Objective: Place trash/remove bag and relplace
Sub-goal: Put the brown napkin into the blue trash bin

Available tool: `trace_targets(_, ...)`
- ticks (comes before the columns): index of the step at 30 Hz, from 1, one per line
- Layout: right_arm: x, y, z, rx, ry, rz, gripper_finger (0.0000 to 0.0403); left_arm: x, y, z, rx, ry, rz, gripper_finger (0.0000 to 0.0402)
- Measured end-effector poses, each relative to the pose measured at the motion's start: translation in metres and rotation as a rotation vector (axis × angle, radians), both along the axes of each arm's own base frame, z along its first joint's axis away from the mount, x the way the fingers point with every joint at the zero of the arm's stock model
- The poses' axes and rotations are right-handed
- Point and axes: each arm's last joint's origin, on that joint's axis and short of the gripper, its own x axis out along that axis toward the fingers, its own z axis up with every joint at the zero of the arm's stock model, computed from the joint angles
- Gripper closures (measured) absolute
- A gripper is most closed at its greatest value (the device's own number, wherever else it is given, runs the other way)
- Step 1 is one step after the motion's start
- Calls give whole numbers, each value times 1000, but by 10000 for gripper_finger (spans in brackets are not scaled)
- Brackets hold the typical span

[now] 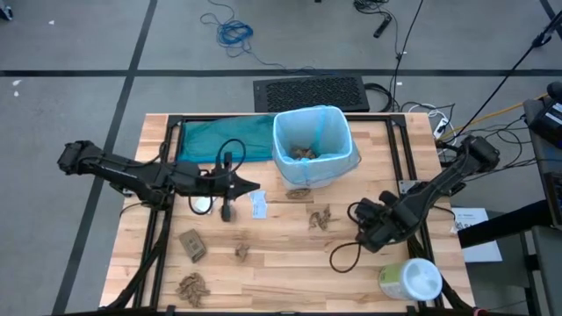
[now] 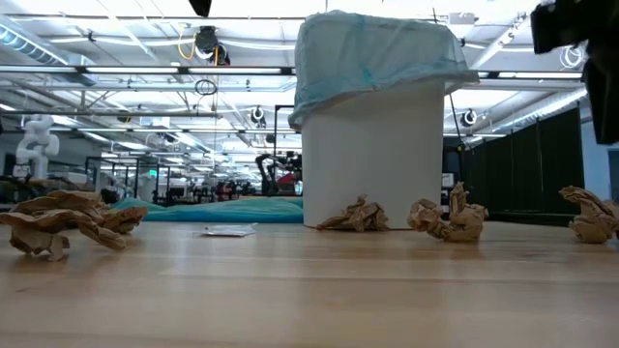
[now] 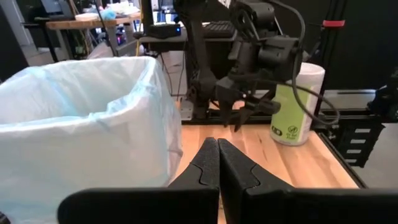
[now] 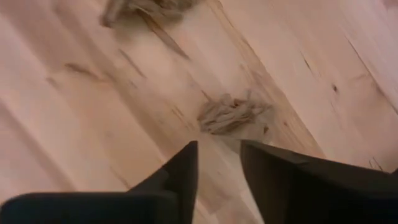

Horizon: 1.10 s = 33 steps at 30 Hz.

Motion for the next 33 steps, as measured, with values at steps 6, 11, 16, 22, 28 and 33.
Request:
trace_targets(6, 2, -11, -16, -8, 4, -54, 192, 3, -1, -4, 20, 25, -1, 401)
trace_targets(11, 6, -20, -38, 30, -31, -81, 151, 6, -1, -7, 23, 43, -1, 401)
trace_targets(16, 2, -30, -55, 63, 10, -149, 148, 5, -1, -9, 27, 63, -1, 401)
trace_targets(22, -1, -34, -60, 92, 51, -184, 256, 6, -1, -9, 27, 58, 3, 401)
trace_targets(28, 15, -23, -42, 199, -6, -26, 386, 6, 1, -6, 28, 27, 79, 402)
trace_targets(33, 40, -3, 10, 242, -189, 181, 399, 6, 2, -7, 32, 40, 96, 401)
